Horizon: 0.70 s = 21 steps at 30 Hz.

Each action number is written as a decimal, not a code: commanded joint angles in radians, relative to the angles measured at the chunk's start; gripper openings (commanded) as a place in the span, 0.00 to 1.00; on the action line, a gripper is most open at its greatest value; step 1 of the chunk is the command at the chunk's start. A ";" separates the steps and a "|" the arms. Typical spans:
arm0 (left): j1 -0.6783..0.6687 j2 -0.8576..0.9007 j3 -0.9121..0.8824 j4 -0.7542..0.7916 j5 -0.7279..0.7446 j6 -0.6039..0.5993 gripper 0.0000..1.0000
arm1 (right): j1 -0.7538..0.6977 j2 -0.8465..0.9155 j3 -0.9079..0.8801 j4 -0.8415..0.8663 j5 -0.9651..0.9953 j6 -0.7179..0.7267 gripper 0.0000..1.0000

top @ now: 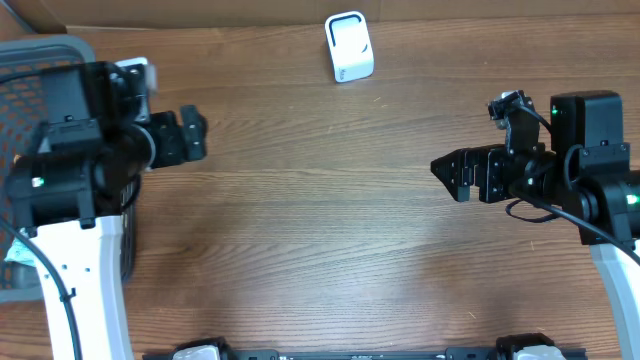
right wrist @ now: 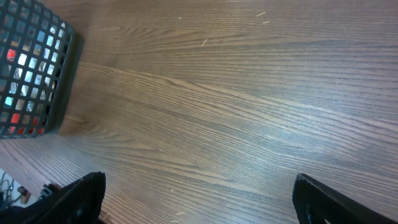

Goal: Scan the item barcode
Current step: 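Raise the left gripper and move it over the basket, then grasp the orange-ended spaghetti pack in the basket with the left gripper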

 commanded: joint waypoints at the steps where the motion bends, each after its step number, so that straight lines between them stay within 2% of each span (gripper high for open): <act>1: 0.105 -0.002 0.108 -0.020 -0.044 -0.052 0.98 | -0.006 -0.005 0.027 0.003 -0.019 -0.017 0.97; 6: 0.335 -0.002 0.183 -0.022 -0.060 -0.078 1.00 | -0.006 -0.005 0.027 0.003 -0.016 -0.017 0.97; 11: 0.536 0.022 0.172 -0.065 -0.193 -0.267 1.00 | -0.006 -0.005 0.027 0.002 -0.016 -0.017 0.97; 15: 0.612 0.067 0.124 -0.066 -0.200 -0.274 0.98 | -0.006 -0.005 0.027 -0.007 -0.003 -0.016 0.97; 17: 0.627 0.092 0.089 -0.067 -0.237 -0.327 0.92 | -0.006 -0.005 0.025 -0.011 0.011 -0.016 0.97; 18: 0.629 0.101 0.064 -0.061 -0.266 -0.357 0.92 | -0.006 -0.005 0.025 -0.013 0.014 -0.016 0.97; 21: 0.630 0.117 -0.043 0.021 -0.309 -0.367 0.92 | -0.006 -0.004 0.025 -0.013 0.018 -0.016 0.97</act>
